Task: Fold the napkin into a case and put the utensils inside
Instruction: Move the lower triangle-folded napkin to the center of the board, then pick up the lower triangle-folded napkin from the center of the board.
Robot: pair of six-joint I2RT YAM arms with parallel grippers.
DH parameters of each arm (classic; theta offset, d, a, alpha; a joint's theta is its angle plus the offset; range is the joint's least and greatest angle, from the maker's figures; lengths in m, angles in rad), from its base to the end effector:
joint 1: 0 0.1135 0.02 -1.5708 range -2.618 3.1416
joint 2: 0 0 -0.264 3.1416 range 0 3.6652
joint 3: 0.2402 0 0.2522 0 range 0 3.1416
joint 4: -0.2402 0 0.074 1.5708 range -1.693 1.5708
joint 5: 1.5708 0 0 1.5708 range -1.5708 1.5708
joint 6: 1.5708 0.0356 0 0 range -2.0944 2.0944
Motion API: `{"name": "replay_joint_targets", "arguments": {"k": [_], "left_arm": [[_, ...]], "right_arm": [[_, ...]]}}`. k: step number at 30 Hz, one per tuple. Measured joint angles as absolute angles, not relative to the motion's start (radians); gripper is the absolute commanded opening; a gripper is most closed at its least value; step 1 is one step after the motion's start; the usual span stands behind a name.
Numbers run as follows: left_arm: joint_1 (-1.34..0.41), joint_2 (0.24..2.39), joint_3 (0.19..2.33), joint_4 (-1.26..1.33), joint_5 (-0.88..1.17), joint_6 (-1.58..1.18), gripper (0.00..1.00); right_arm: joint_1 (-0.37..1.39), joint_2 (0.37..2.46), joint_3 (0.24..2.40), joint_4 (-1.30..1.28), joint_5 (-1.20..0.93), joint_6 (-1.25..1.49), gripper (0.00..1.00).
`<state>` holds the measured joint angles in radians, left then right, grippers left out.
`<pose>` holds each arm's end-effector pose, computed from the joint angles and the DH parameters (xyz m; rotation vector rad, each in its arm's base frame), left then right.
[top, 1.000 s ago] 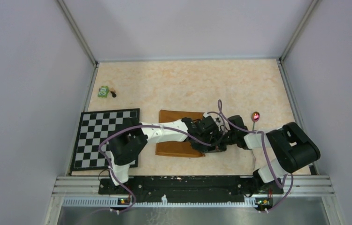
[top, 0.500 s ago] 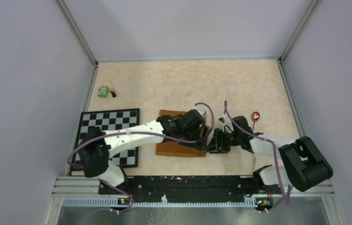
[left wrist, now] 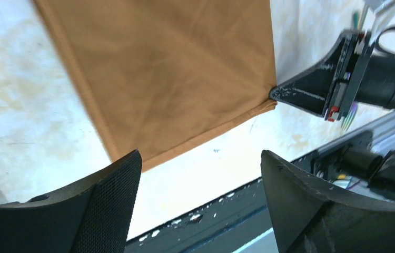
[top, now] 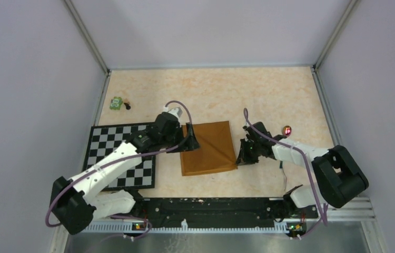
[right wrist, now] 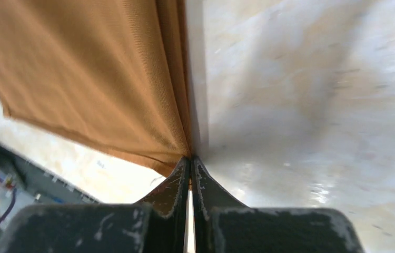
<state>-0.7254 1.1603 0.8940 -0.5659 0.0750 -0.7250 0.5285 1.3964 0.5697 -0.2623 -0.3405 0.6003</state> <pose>0.1782 -0.1615 0.2680 0.0374 2.5416 -0.7239 0.1962 0.1283 0.1386 -0.0177 2.8142 0.7779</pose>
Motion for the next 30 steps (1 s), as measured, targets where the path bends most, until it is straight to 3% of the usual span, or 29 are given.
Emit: {"name": "replay_joint_targets", "arguments": {"k": [3,9,12,18,22,26,30], "left_arm": [[-0.64,1.087,0.854,-0.525,0.095,-0.724,0.9],[-0.5,1.063,0.84,-0.455,0.171,-0.723,0.93],[-0.427,1.058,0.834,-0.428,0.204,-0.723,0.97],[-0.209,1.024,0.801,-0.433,0.268,-0.692,0.99],[-0.052,1.011,0.798,-0.475,0.283,-0.662,0.99],[0.075,1.004,0.798,-0.545,0.262,-0.648,0.99],[0.153,1.003,0.798,-0.598,0.231,-0.646,0.99]], "right_arm": [[0.529,1.383,0.609,-0.327,-0.209,0.601,0.04],[0.537,1.375,0.702,-0.484,0.035,0.535,0.54],[0.598,1.362,0.785,-0.565,0.162,0.479,0.66],[0.847,1.388,1.0,-0.558,0.167,0.429,0.7],[1.005,1.563,1.113,-0.527,0.091,0.495,0.71],[1.119,1.82,1.296,-0.586,0.064,0.56,0.65],[1.174,1.949,1.417,-0.688,0.067,0.596,0.6]]}}
